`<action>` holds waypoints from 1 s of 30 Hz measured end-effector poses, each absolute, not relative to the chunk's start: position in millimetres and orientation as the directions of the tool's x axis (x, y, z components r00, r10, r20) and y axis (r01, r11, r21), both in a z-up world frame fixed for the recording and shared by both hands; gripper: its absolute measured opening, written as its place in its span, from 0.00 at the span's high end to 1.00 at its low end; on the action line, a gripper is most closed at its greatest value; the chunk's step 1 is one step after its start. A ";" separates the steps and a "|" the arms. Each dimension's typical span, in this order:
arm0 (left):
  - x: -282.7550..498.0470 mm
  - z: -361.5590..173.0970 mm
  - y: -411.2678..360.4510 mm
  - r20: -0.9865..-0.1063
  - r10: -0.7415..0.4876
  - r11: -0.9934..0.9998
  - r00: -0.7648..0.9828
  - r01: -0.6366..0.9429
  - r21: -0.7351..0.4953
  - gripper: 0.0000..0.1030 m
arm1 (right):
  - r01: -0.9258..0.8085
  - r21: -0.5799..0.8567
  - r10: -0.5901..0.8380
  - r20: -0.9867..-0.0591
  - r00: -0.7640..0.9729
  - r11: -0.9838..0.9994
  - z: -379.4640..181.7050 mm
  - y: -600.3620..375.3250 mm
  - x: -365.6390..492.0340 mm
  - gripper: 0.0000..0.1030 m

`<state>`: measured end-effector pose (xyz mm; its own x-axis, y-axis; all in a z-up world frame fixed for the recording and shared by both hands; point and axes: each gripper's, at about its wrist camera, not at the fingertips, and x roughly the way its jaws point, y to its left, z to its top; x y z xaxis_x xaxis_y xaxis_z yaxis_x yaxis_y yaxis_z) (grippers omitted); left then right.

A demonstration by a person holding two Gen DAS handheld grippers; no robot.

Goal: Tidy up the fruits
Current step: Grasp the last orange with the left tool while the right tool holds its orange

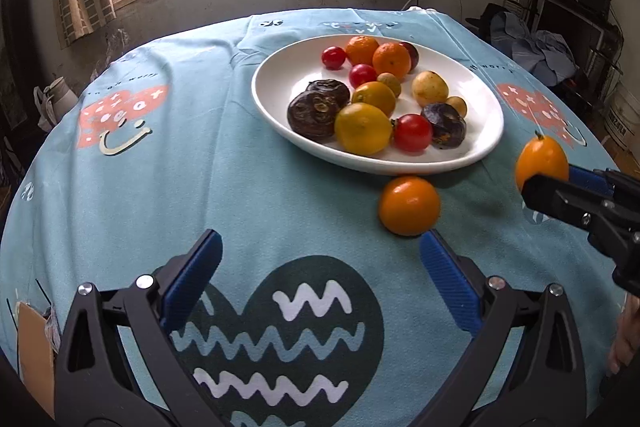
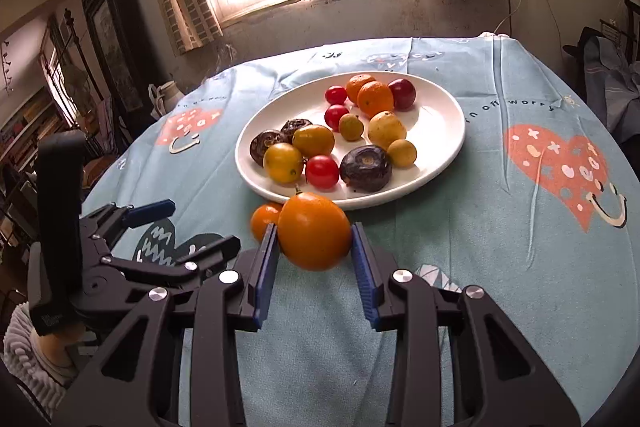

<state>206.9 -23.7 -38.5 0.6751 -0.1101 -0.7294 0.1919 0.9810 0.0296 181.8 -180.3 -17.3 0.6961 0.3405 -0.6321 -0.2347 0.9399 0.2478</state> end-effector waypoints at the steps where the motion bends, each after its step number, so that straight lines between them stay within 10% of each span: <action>1: 208.0 -39.3 -28.9 -0.730 -0.108 0.979 0.675 0.199 0.040 0.02 | -0.232 0.253 0.342 -0.626 0.701 0.939 -16.3 -181.2 180.8 0.65; 30: 242.3 -54.2 -57.2 -0.762 -0.136 0.975 0.633 0.222 0.010 0.12 | -0.214 0.151 0.260 -0.649 0.715 0.965 -20.7 -170.5 183.3 0.65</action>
<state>242.3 -57.2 -54.2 0.6332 -0.1361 -0.7620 0.2220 0.9750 0.0103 183.3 -170.5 -20.7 0.7147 0.2602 -0.6493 -0.2138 0.9651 0.1514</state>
